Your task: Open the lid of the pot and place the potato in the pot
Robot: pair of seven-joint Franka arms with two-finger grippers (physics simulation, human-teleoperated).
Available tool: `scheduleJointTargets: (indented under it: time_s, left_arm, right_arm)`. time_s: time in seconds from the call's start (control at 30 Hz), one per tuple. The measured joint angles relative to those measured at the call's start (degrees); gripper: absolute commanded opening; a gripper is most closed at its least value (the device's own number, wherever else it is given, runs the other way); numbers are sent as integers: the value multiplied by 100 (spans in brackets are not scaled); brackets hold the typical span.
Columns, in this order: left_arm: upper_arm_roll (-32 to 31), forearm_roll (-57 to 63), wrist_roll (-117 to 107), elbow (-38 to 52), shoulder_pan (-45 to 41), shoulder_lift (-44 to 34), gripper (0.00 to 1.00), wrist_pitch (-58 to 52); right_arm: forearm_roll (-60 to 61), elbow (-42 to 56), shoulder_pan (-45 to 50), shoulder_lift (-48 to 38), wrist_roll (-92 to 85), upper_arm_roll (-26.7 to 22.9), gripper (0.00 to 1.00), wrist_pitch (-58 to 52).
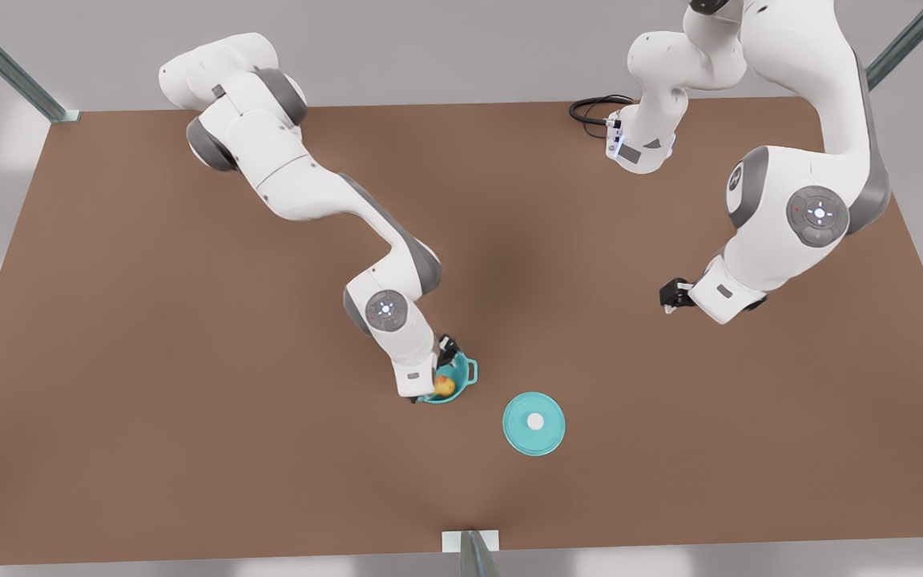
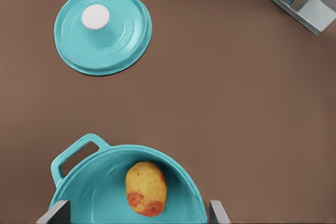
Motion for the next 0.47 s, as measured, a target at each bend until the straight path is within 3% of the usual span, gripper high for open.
scheduleJointTargets:
  time_s: [0.17, 0.47]
  left_arm:
    - [-1, -28, 8, 465, -190, 256, 100, -47]
    - [32, 63, -15, 945, -181, 826, 100, -78]
  right_arm:
    - [-6, 9, -2520, -1353, -177, -38, 100, -1583]
    - [16, 0, -2991, -1603, -406, -81, 100, -3156]
